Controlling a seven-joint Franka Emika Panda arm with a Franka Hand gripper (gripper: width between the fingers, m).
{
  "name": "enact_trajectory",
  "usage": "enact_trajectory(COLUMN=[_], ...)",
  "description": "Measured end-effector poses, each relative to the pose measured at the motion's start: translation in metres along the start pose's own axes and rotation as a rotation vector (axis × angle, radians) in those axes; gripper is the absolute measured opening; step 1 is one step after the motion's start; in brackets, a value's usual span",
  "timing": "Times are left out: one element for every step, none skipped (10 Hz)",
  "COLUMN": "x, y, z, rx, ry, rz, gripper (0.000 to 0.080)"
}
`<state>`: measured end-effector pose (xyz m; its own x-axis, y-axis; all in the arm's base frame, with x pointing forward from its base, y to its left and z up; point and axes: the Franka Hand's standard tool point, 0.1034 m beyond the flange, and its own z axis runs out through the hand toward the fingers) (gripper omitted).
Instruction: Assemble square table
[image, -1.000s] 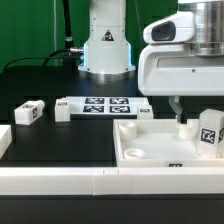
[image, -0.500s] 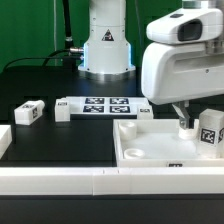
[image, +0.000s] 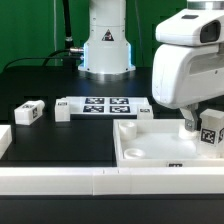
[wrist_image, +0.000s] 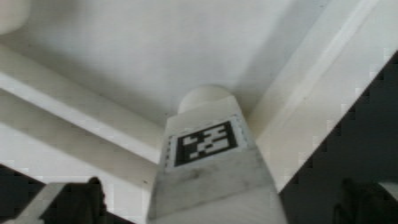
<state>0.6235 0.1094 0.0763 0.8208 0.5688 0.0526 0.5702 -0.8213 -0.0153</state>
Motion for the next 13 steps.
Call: enact_trajectory(x=[-0.0006, -0.0006, -0.0006, -0.0007, -0.0008, -0.0007, -0.0005, -0.0004, -0.0004, 0.0000, 0.0000, 0.0002, 0.0004], y=[0.0007, 0.0006, 0.0007, 0.0007, 0.0008, 0.0005, 0.0001, -0.0001, -0.0002, -0.0007, -0.0004, -0.0010, -0.0015], z=[0.0002, 0.0002, 0.0002, 0.0003, 0.0003, 0.0004, 0.0004, 0.0004, 0.0004, 0.0004, 0.0004, 0.0005, 0.0002], rx=[0.000, 0.000, 0.000, 0.001, 0.001, 0.002, 0.003, 0.005, 0.006, 0.012, 0.016, 0.019, 0.021], ry=[-0.001, -0.001, -0.001, -0.001, -0.001, -0.001, 0.000, 0.000, 0.000, 0.003, 0.004, 0.005, 0.010], rz=[0.003, 0.004, 0.007, 0.024, 0.024, 0.048, 0.141, 0.208, 0.321, 0.437, 0.538, 0.642, 0.773], gripper=[0.0649, 0.0526, 0.0389, 0.0389, 0.0285, 0.0285, 0.0285, 0.0285, 0.0285, 0.0285, 0.0285, 0.0285, 0.0285])
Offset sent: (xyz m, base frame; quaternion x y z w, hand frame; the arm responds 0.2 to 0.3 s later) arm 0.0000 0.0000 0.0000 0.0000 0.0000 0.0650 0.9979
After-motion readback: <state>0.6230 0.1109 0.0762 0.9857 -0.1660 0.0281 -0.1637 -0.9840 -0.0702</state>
